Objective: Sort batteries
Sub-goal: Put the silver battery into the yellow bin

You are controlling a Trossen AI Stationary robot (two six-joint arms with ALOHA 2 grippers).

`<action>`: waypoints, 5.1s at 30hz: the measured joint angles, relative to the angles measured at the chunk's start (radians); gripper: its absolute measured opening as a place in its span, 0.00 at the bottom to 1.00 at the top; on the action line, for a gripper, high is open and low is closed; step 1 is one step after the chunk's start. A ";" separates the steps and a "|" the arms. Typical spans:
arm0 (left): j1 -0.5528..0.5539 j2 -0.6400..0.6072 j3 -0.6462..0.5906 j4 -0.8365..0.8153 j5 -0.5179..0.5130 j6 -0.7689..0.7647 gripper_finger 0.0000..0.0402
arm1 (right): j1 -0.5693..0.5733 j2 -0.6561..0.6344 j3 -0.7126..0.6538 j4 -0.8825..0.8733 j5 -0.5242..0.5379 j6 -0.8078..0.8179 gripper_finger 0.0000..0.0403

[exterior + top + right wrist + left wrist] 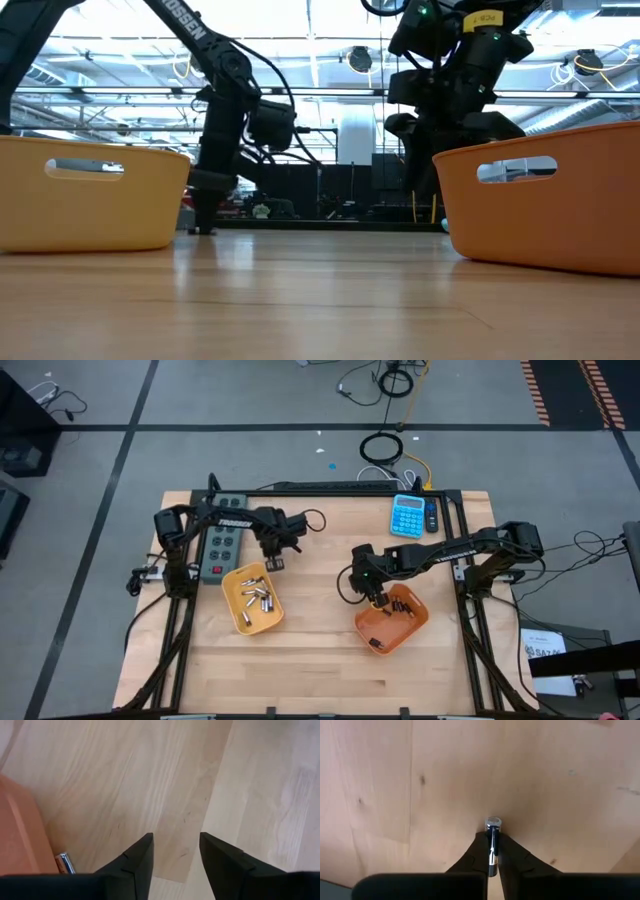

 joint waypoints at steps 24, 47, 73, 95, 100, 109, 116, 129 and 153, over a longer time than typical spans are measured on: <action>-0.481 -0.516 -0.155 -0.181 0.196 -0.519 0.13 | 0.023 -0.002 0.000 -0.040 0.027 0.131 0.37; -0.429 -0.409 -0.425 0.489 -0.107 -0.362 0.39 | 0.038 0.194 0.250 -0.415 -0.197 0.119 0.30; -0.454 -0.410 -0.365 0.577 -0.109 -0.231 0.40 | 0.182 0.250 0.257 -0.465 -0.036 0.405 0.32; -0.625 -0.504 -0.365 0.481 -0.282 -0.310 0.40 | 0.201 0.362 0.226 -0.438 -0.037 0.228 0.12; -0.670 -0.584 -0.365 0.486 -0.409 -0.278 0.40 | 0.172 0.361 0.242 -0.409 -0.059 0.188 0.03; -0.725 -0.690 -0.501 0.593 -0.482 -0.368 0.40 | 0.036 0.269 0.232 0.183 -0.061 0.158 0.01; -0.800 -0.732 -0.556 0.586 -0.687 -0.537 0.40 | -0.064 0.275 0.239 0.598 -0.249 0.169 0.01; -0.939 -0.866 -0.551 0.555 -0.936 -0.647 0.40 | -0.082 0.282 0.240 1.261 -0.461 0.246 0.01; -0.944 -1.000 -0.552 0.558 -0.777 -0.654 0.40 | -0.078 0.193 0.558 0.427 -0.337 0.208 0.52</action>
